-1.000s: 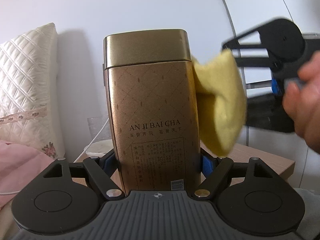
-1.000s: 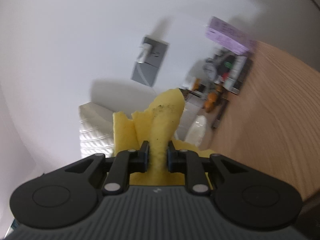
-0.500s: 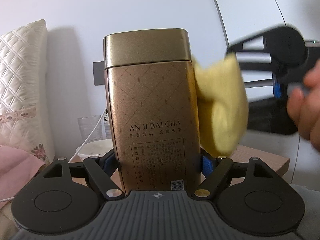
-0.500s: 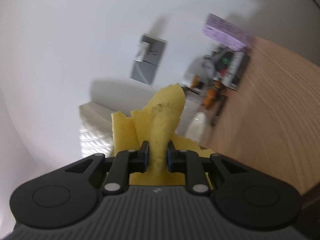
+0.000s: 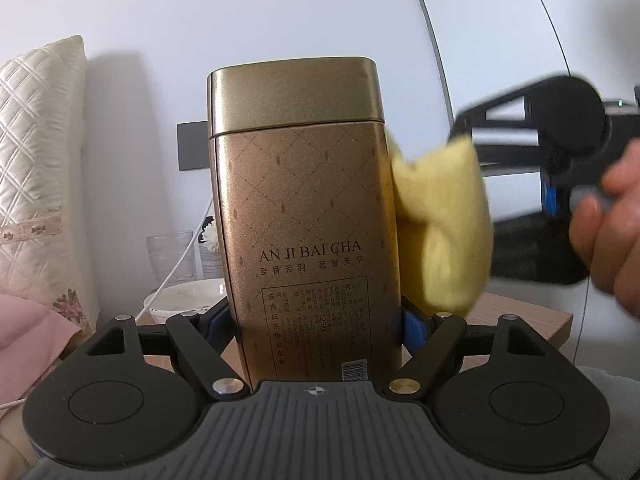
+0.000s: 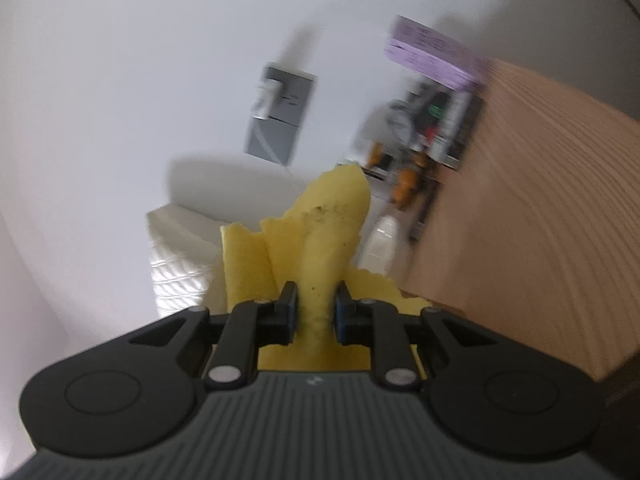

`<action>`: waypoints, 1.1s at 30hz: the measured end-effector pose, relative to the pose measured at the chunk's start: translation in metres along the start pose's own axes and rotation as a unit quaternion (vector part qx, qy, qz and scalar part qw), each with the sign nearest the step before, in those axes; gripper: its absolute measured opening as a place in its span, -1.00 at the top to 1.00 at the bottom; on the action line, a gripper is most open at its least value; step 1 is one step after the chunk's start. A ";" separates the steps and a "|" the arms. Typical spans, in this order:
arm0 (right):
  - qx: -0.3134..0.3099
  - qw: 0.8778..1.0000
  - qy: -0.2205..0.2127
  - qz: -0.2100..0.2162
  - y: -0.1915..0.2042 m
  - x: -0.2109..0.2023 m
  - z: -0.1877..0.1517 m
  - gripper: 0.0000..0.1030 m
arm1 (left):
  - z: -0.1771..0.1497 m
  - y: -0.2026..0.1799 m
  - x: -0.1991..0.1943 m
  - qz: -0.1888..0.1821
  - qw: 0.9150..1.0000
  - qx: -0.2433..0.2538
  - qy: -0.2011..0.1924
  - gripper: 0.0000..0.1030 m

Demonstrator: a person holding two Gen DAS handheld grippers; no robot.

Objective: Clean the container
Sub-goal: 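Wipe the gold tin's side with the cloth in the right gripper, then wipe the tin's side with the right gripper while the left tool moves around the tin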

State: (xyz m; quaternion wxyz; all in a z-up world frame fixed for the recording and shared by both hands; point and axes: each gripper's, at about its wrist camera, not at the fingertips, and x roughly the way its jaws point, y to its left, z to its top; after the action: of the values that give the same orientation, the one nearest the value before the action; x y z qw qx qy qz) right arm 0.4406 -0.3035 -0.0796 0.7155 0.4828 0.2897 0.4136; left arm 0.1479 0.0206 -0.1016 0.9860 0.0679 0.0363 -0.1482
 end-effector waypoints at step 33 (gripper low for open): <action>0.013 1.000 0.006 0.027 0.002 0.005 0.011 0.58 | 0.013 0.080 0.042 -0.063 0.998 0.011 0.008 -0.60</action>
State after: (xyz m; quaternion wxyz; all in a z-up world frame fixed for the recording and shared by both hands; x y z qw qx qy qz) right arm 0.4515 -0.3035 -0.0733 0.6959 0.4974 0.2858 0.4321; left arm 0.2126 0.0829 -0.0830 0.9734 0.0776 0.0469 -0.2102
